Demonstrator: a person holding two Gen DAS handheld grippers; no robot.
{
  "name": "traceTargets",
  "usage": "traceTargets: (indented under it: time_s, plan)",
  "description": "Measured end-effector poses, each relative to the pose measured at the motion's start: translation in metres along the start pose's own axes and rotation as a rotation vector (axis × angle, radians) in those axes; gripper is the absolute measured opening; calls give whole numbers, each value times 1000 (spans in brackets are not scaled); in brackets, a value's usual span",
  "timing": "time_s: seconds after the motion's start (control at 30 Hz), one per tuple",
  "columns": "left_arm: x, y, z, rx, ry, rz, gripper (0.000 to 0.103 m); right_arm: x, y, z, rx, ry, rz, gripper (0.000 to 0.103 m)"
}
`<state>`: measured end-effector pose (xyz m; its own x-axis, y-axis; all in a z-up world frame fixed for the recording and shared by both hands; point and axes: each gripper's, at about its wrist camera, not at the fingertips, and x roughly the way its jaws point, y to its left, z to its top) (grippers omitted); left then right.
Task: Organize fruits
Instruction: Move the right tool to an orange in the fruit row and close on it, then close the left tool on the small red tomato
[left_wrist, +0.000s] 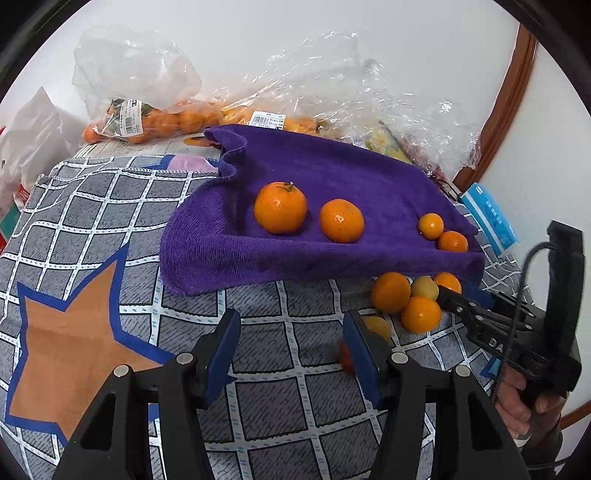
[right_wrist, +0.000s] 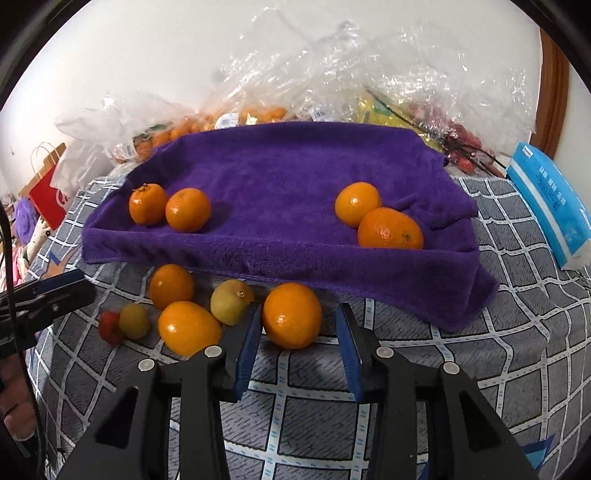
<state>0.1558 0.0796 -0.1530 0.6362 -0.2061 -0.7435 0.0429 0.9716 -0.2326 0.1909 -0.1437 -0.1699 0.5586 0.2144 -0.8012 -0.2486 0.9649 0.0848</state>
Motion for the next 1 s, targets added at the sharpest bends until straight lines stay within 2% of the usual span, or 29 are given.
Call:
traceTargets:
  time_s: [0.07,0.13,0.43,0.67,0.77,1.0]
  plan:
    - [-2,-1,-2,3,2,1,56,1,1,1,-1,1,-6,39]
    - [-4,-2,-5,11,4,-6,56,-1,2,0,-7,-14,-2,32]
    - [-3,-21,-18,56,60,-63,56,-25,1,-10,7,-57,8,32]
    - [4,-36,-22,75,62,-18,55,-46,-6,-22,22,-79,18,32]
    - [8,-39,-20,83,58,10,51,-52,-11,-29,34,-79,18,32]
    - [16,-43,-17,73,74,24,40,-62,-21,-41,56,-79,21,32]
